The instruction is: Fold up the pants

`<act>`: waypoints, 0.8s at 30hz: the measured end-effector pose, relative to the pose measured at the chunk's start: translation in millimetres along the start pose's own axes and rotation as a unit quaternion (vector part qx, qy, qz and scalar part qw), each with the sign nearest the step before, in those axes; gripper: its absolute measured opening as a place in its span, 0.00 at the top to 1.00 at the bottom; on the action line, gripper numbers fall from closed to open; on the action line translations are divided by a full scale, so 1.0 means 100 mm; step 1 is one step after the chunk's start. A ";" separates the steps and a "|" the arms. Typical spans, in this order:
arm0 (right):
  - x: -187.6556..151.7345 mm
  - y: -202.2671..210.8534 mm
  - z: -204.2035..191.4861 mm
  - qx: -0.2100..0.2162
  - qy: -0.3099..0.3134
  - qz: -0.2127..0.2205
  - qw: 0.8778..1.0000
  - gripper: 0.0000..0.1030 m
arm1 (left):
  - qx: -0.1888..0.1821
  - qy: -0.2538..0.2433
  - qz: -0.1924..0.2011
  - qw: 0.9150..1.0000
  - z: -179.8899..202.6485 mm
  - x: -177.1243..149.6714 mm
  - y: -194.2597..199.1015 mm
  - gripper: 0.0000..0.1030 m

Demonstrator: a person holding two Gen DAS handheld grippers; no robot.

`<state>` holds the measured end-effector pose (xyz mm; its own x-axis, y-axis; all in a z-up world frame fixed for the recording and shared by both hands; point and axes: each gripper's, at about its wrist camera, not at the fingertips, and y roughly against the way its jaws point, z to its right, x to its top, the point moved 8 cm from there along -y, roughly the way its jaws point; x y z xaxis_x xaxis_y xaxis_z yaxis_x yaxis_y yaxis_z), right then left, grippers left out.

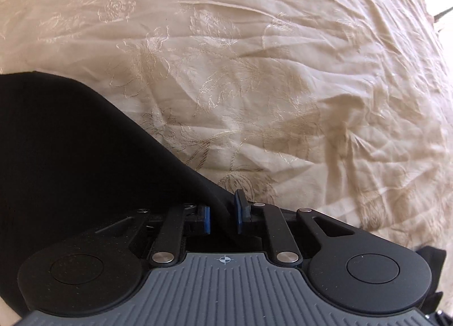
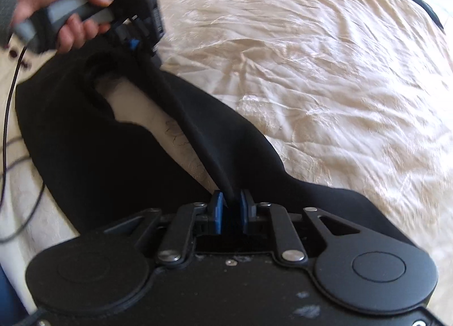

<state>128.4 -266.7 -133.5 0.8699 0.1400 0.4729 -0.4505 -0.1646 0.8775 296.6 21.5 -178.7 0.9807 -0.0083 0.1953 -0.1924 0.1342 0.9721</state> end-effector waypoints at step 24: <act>-0.99 0.18 1.77 -0.132 -0.570 0.027 0.811 0.96 | 0.006 -0.030 0.076 0.997 -0.06 -0.45 0.38 0.88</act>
<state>70.2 -456.4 -178.9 0.4002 -0.8780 0.2626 -0.3916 0.0951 0.9152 245.0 32.8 -151.4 0.9365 -0.0485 0.3472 -0.3390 0.1263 0.9323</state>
